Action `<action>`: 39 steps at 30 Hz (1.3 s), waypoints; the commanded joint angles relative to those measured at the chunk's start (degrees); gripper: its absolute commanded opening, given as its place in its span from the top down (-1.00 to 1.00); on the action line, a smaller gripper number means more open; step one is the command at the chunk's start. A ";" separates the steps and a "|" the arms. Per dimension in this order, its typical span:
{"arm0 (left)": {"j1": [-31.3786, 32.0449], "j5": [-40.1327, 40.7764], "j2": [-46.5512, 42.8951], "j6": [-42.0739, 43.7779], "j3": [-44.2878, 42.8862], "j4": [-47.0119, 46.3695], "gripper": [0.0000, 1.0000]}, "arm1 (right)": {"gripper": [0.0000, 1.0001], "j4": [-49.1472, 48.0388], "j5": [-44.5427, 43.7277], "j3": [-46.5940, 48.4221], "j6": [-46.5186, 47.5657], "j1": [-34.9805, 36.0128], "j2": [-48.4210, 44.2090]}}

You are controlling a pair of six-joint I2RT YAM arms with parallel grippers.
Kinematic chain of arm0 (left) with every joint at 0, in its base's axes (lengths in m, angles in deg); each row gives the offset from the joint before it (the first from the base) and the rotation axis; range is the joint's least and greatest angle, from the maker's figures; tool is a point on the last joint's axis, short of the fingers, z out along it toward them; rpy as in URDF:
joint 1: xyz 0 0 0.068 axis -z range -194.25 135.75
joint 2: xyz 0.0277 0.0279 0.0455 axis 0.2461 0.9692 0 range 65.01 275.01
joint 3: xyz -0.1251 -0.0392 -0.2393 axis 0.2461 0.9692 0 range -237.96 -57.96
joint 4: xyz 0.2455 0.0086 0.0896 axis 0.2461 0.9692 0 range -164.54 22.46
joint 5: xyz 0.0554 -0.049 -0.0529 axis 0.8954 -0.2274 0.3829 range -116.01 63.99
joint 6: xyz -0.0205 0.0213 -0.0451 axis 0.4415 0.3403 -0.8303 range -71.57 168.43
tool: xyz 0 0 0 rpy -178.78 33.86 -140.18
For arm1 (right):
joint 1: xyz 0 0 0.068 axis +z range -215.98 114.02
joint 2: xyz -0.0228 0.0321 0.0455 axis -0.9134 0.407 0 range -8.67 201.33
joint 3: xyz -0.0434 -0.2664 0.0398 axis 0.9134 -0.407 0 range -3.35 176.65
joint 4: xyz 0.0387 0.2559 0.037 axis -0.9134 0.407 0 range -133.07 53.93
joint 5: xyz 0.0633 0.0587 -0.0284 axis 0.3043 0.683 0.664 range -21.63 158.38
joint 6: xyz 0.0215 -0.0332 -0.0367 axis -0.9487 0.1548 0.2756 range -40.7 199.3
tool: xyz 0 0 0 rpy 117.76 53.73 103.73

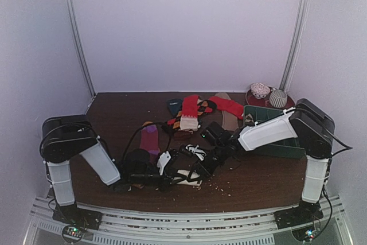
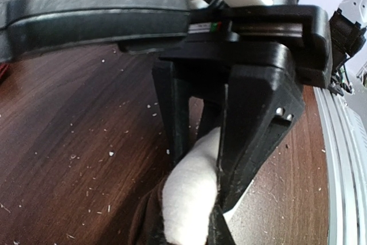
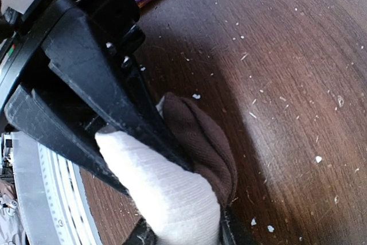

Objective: Roll the socks
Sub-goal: Pick up the pair of socks from the center of the board.

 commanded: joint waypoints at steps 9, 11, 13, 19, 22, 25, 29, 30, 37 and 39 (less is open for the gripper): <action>-3.12 8.99 -13.93 6.27 -1.97 22.86 -0.91 | 1.00 4.47 -7.65 -5.91 -4.56 0.27 2.78; -3.13 10.82 -17.44 7.61 -2.73 26.13 -0.97 | 1.00 4.73 -9.01 -5.56 -5.23 -0.35 1.25; -3.26 12.60 -21.09 8.52 -2.85 28.54 -0.96 | 1.00 4.78 -10.60 -5.25 -6.39 -1.58 -0.89; -3.59 18.95 -31.52 9.65 -2.86 32.25 -0.97 | 1.00 6.12 -16.93 -3.39 -10.43 -5.78 -9.42; -4.13 21.45 -34.01 9.74 -4.42 33.22 -0.96 | 1.00 7.90 -20.48 -1.46 -12.89 -7.95 -14.32; -4.72 24.53 -34.50 9.52 -7.00 34.48 -0.96 | 1.00 9.64 -23.59 0.46 -14.80 -10.42 -19.65; -5.19 25.88 -34.14 9.99 -9.36 34.34 -0.96 | 1.00 12.37 -27.21 1.19 -17.32 -15.53 -24.66; -5.20 25.54 -33.97 10.28 -9.86 34.32 -0.96 | 1.00 12.80 -28.38 1.07 -17.87 -17.02 -25.76; -5.20 22.61 -32.58 11.14 -12.27 35.22 -0.96 | 1.00 14.41 -34.61 2.78 -19.36 -27.59 -27.86; -5.20 21.82 -32.57 11.14 -12.04 34.92 -0.96 | 1.00 14.74 -35.44 3.94 -19.97 -30.17 -26.74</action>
